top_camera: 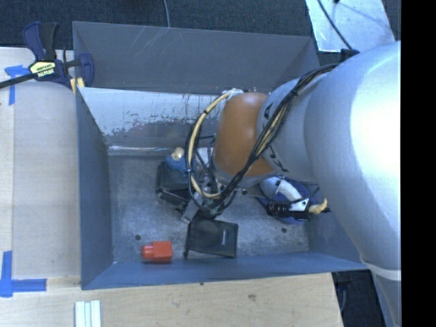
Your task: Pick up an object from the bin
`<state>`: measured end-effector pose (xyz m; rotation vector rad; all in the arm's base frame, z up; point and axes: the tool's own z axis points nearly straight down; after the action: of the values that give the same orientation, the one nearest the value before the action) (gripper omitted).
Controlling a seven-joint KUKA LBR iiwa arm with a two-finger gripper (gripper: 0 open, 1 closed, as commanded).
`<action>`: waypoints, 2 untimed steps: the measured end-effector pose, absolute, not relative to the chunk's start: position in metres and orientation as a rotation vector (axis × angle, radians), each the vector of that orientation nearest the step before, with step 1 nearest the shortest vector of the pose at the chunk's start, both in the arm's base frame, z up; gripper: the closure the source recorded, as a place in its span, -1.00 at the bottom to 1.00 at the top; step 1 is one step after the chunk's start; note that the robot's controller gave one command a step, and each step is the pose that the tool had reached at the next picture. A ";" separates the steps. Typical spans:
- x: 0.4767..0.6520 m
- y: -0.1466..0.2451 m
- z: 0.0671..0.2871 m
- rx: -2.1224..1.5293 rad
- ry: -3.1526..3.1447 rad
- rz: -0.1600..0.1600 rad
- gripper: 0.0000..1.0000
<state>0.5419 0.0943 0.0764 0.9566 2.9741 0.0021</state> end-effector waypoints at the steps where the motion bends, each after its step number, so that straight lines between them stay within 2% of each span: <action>1: 0.543 0.093 0.084 0.961 2.987 0.000 1.00; 2: 0.543 0.092 0.135 0.961 2.992 -0.002 1.00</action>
Offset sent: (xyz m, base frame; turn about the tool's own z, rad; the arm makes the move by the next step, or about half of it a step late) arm 0.0001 0.0001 0.0054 -0.0001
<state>0.5431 0.0921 0.1346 0.9608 2.9915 -0.0021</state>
